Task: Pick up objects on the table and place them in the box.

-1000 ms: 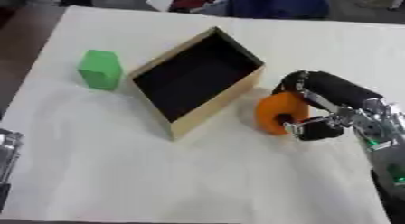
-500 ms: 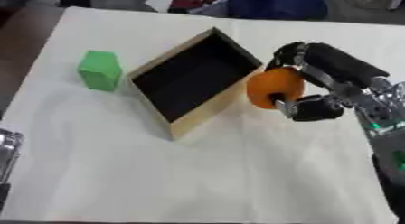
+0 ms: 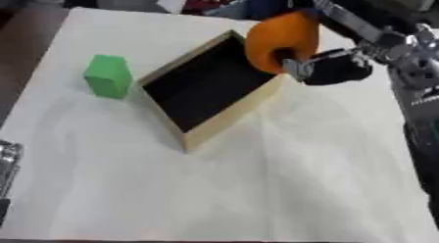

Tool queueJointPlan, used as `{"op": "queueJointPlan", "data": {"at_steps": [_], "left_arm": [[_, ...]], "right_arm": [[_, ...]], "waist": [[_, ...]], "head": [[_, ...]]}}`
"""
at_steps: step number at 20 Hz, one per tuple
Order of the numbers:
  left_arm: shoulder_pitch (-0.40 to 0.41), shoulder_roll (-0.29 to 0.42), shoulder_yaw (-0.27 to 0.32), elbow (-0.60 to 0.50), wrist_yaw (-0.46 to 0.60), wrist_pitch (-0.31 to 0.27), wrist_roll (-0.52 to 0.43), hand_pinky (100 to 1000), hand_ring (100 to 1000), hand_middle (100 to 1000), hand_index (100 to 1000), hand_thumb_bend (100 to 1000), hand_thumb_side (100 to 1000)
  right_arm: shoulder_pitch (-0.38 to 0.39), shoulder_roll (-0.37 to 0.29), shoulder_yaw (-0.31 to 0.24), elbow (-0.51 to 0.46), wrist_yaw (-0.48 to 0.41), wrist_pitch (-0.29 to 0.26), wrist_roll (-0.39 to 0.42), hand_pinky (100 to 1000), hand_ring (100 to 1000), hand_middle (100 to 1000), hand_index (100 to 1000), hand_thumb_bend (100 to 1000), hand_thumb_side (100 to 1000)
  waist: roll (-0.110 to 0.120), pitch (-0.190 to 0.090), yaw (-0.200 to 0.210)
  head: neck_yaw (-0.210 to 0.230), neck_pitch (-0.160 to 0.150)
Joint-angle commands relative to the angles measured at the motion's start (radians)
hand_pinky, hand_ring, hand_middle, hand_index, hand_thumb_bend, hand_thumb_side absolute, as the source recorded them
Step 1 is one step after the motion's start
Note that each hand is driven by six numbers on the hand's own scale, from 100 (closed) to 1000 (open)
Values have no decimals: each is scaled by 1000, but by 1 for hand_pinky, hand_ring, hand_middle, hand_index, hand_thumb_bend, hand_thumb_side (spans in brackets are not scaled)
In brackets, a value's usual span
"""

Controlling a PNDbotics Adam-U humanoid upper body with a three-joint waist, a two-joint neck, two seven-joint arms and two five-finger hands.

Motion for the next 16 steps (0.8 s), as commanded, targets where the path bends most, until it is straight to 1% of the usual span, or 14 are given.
{"op": "queueJointPlan", "data": {"at_steps": [1,3,6,9,13,16], "left_arm": [[-13,12,-4,-18,5,0,-6,775,630,611,793,225,1000],[-14,12,-5,-18,6,0,-8,775,630,611,793,225,1000],[-19,11,-9,-18,9,-1,-12,775,631,611,792,224,1000],[-24,8,-13,-18,12,-2,-16,775,631,611,792,224,1000],[-27,4,-15,-18,14,-3,-19,775,631,611,792,223,1000],[-29,1,-15,-18,15,-3,-20,775,630,611,792,219,1000]], "right_arm": [[-58,23,-5,31,-12,9,-6,839,873,545,699,100,100],[-72,31,-3,52,-9,4,-12,839,873,545,699,100,100],[-110,75,4,113,5,-3,-12,847,874,540,705,100,100],[-129,106,9,171,22,-20,-13,847,869,543,709,100,100],[-136,137,19,253,61,-48,-9,845,869,552,717,100,100],[-126,150,26,306,84,-71,-6,846,873,552,721,100,100]], "waist": [[3,-25,5],[3,-25,6],[5,-18,21],[6,-12,29],[7,-5,37],[7,-2,43]], "head": [[-8,5],[-9,5],[-21,3],[-29,-1],[-38,-5],[-41,-7]]}}
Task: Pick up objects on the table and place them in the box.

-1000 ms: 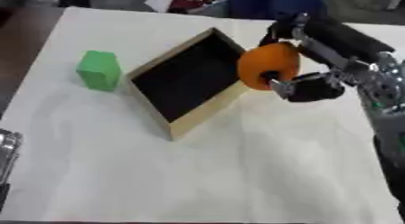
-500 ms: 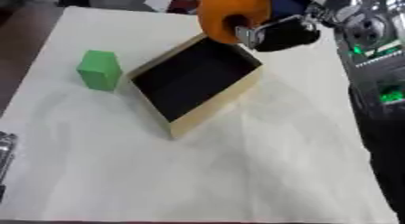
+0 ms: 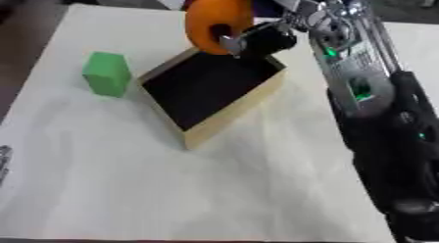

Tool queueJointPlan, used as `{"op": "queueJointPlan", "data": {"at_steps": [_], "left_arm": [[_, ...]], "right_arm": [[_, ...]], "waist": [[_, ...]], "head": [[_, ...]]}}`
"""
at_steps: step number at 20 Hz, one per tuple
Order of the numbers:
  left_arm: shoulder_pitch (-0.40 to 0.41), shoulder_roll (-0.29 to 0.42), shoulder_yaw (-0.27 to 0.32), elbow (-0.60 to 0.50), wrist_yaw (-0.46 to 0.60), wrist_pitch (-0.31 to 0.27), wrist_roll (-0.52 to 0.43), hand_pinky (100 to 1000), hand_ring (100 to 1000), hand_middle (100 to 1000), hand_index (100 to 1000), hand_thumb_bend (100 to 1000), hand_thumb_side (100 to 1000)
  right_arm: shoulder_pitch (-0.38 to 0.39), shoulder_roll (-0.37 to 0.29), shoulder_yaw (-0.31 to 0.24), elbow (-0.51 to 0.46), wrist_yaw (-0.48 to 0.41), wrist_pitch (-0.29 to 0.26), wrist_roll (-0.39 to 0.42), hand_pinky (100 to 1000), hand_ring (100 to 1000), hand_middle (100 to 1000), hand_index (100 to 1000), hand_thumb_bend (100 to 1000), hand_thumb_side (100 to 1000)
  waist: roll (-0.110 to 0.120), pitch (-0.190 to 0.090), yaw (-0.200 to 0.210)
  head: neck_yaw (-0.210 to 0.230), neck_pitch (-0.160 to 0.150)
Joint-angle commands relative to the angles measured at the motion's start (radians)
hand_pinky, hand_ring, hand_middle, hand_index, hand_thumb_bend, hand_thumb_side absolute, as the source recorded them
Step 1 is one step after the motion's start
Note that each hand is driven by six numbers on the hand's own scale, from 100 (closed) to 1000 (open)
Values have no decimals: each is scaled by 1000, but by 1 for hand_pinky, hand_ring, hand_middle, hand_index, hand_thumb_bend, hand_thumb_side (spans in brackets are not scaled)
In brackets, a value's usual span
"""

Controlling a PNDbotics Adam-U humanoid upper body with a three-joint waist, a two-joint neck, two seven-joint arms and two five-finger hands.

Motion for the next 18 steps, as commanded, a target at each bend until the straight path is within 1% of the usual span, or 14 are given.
{"op": "queueJointPlan", "data": {"at_steps": [1,5,9,10,11,12,13,16,18], "left_arm": [[-12,9,1,-18,7,-1,-3,775,630,611,792,222,1000],[-13,8,3,-18,6,0,0,775,630,611,792,221,1000],[-15,8,3,-18,6,0,1,775,630,611,792,221,1000],[-15,8,3,-18,6,0,1,776,630,611,792,221,1000],[-15,8,2,-18,6,0,1,776,630,611,792,221,1000],[-16,8,2,-18,6,1,1,776,629,611,792,221,1000],[-16,7,2,-18,6,1,0,776,629,611,792,221,1000],[-16,6,0,-18,7,1,-1,776,629,611,792,220,1000],[-16,6,-1,-18,7,1,-2,776,629,610,792,220,1000]], "right_arm": [[-10,6,3,38,25,-26,2,848,875,555,724,100,100],[17,17,10,65,30,-52,6,860,888,572,743,100,100],[38,18,21,75,52,-84,0,878,912,649,802,100,100],[39,17,21,79,61,-91,-5,883,921,683,823,100,175],[37,17,18,82,74,-98,-14,887,926,704,836,100,219],[34,17,15,84,89,-105,-24,891,932,720,845,158,240],[29,17,12,86,108,-113,-35,898,940,743,856,258,294],[13,17,4,95,180,-134,-70,914,958,786,872,437,400],[4,17,1,104,230,-143,-93,918,963,808,879,518,448]], "waist": [[5,-17,4],[6,-12,6],[7,-9,6],[7,-8,6],[8,-8,6],[8,-8,6],[9,-8,5],[9,-8,4],[9,-8,4]], "head": [[-4,-7],[-3,-9],[-1,-9],[-1,-9],[0,-8],[-1,-8],[-1,-8],[-1,-7],[-2,-7]]}}
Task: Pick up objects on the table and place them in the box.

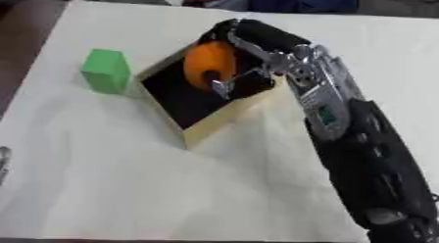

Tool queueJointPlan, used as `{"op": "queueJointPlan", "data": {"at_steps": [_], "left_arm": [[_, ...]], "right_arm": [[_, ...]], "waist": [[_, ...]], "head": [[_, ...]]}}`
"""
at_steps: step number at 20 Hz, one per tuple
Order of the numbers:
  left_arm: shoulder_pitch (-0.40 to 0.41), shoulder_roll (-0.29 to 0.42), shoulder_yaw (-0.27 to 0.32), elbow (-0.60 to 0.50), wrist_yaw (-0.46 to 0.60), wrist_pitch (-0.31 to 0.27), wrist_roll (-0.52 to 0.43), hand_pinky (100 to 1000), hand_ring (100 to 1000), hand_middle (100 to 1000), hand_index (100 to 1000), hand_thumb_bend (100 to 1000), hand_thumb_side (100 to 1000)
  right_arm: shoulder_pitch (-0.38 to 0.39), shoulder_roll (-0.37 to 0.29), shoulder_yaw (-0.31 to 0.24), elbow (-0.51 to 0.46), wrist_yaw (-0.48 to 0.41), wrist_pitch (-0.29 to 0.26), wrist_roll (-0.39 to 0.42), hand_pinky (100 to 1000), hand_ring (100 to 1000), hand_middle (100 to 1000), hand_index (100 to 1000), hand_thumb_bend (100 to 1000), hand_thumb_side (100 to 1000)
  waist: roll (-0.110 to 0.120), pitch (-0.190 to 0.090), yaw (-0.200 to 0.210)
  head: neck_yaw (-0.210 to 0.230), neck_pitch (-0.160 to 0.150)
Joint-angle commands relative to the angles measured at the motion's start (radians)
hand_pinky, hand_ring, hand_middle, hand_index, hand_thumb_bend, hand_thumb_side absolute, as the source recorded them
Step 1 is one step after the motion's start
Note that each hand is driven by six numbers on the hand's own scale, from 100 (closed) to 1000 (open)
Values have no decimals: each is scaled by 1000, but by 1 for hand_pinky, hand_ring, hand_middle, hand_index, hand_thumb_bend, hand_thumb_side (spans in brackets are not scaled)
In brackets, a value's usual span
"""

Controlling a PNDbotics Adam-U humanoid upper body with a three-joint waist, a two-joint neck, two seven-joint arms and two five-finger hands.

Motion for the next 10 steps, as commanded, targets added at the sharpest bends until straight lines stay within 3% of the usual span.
{"op": "queueJointPlan", "data": {"at_steps": [1,4,10], "left_arm": [[-10,7,1,-18,7,0,-2,776,629,610,792,220,1000],[-9,7,1,-18,8,1,-3,776,629,610,792,219,1000],[-10,7,1,-18,8,0,-4,777,629,611,792,220,1000]], "right_arm": [[-33,-4,-13,4,81,-14,-40,921,966,816,887,527,472],[-42,-2,-17,14,140,-21,-71,926,970,826,901,559,530],[-48,-3,-25,14,165,-31,-91,930,973,824,904,576,542]], "waist": [[5,-20,1],[5,-19,1],[4,-21,0]], "head": [[-1,-6],[-1,-7],[0,-7]]}}
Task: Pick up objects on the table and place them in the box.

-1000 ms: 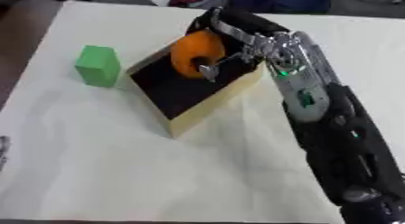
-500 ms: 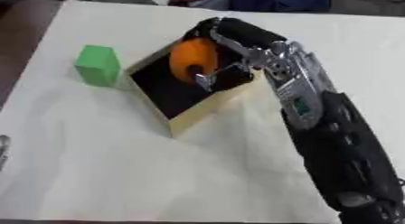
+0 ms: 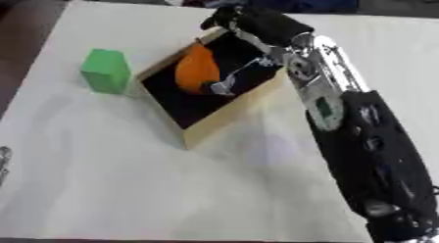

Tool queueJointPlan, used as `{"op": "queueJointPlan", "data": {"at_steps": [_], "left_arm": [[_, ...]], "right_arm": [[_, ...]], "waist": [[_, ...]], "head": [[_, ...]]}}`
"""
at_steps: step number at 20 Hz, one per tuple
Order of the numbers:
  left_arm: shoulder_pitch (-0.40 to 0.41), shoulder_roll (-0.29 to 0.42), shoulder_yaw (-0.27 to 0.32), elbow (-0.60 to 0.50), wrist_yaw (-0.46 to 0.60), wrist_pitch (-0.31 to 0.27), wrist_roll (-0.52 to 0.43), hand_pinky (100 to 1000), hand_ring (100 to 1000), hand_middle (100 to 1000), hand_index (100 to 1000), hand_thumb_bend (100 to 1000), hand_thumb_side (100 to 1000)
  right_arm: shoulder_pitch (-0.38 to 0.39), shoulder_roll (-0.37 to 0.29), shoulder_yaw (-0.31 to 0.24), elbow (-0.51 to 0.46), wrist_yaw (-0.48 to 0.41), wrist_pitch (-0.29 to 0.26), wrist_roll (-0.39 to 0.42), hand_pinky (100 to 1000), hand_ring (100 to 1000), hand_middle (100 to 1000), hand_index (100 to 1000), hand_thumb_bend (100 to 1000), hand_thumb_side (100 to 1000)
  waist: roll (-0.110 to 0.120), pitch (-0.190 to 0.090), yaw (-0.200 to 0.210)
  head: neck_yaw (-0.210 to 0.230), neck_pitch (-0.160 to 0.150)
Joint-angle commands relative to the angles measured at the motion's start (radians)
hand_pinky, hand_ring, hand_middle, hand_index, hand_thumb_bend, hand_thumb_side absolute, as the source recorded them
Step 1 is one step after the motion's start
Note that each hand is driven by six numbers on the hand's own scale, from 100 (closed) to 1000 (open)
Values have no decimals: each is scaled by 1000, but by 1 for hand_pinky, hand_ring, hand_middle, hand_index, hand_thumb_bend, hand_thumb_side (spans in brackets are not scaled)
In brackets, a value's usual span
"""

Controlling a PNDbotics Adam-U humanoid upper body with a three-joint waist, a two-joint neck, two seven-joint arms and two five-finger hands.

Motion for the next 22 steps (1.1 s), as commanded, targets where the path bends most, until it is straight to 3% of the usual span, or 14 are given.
{"op": "queueJointPlan", "data": {"at_steps": [1,4,6,12,16,22], "left_arm": [[-9,7,1,-18,5,0,-4,776,629,611,792,220,1000],[-10,10,0,-18,5,0,-6,776,630,611,792,219,1000],[-12,17,-2,-18,5,1,-8,776,630,613,792,218,1000],[-38,77,-9,-18,-6,34,-23,773,633,627,801,213,1000],[-69,139,-17,-18,-38,75,-39,771,634,630,799,209,1000],[-126,214,-30,-18,-46,153,-77,769,636,634,800,202,1000]], "right_arm": [[-24,-8,-14,-16,2,-3,-4,931,973,818,904,573,520],[-20,-15,-24,-53,-46,5,8,932,972,808,905,561,477],[-11,-32,-30,-108,-110,16,19,931,970,791,912,470,435],[51,-136,-60,-378,-460,134,53,917,962,753,929,291,334],[109,-220,-73,-517,-642,216,60,911,959,743,929,269,335],[200,-331,-100,-625,-765,247,56,903,954,742,926,245,325]], "waist": [[4,-21,-1],[6,-23,-2],[8,-25,-5],[10,-33,-27],[11,-44,-52],[13,-58,-72]], "head": [[0,-7],[2,-6],[4,-4],[23,2],[45,8],[64,9]]}}
